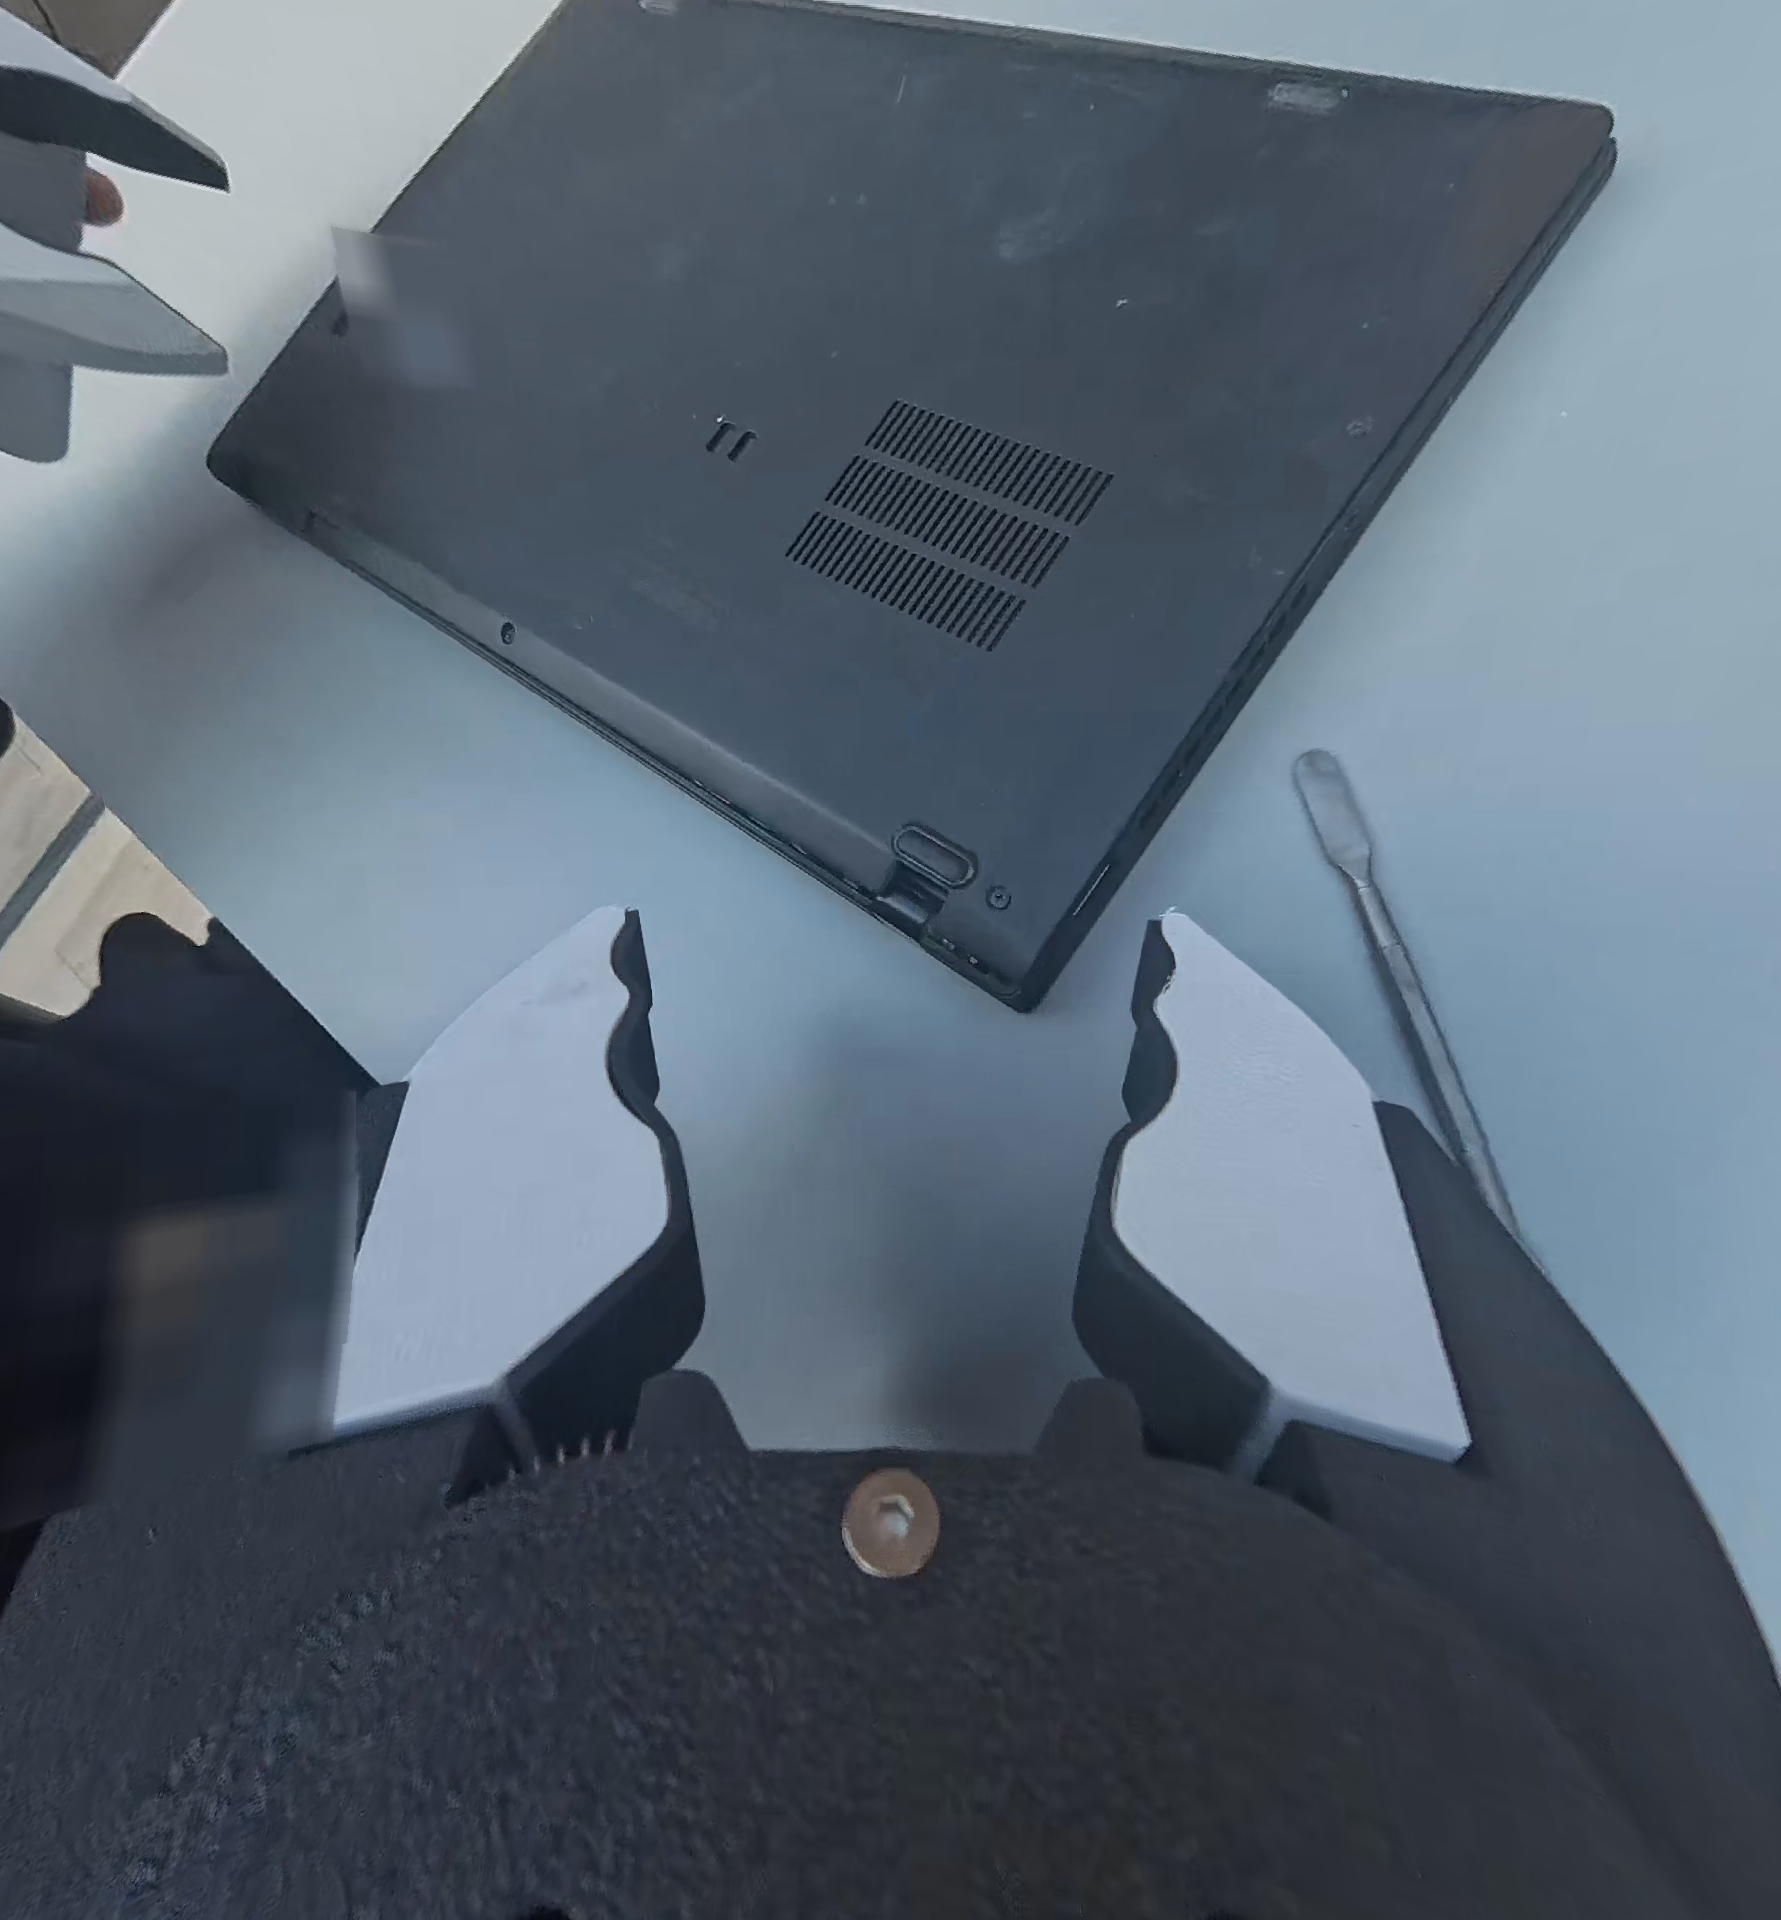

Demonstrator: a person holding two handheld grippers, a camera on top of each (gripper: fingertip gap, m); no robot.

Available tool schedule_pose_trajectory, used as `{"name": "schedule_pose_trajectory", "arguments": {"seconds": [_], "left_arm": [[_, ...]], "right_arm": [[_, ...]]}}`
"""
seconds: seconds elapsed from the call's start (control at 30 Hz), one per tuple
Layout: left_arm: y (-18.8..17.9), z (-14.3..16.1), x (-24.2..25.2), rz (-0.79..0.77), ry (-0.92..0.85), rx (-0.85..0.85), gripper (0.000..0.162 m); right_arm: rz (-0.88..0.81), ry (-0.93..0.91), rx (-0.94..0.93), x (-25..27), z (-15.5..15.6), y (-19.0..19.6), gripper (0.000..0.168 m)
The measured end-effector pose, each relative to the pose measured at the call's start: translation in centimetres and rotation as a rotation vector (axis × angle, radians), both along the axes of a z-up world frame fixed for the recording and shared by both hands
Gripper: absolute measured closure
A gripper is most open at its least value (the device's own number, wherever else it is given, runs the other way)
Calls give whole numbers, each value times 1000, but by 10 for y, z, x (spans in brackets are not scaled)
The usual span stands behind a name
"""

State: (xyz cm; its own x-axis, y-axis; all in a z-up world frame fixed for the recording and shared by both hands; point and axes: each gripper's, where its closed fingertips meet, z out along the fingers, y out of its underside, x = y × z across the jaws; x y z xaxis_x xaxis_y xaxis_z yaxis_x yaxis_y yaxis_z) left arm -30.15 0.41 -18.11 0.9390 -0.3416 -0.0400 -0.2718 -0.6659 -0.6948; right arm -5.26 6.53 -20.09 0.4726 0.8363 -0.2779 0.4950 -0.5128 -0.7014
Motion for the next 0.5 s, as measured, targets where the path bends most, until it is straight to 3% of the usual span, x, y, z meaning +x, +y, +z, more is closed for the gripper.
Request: {"name": "schedule_pose_trajectory", "arguments": {"seconds": [0.27,0.5], "left_arm": [[-14,-27,-9,-52,-2,-68,89],[-38,-43,-7,-69,-66,-179,110]], "right_arm": [[-111,-66,-101,-11,-4,-1,79],[-134,-84,-153,-15,-3,-4,78]]}}
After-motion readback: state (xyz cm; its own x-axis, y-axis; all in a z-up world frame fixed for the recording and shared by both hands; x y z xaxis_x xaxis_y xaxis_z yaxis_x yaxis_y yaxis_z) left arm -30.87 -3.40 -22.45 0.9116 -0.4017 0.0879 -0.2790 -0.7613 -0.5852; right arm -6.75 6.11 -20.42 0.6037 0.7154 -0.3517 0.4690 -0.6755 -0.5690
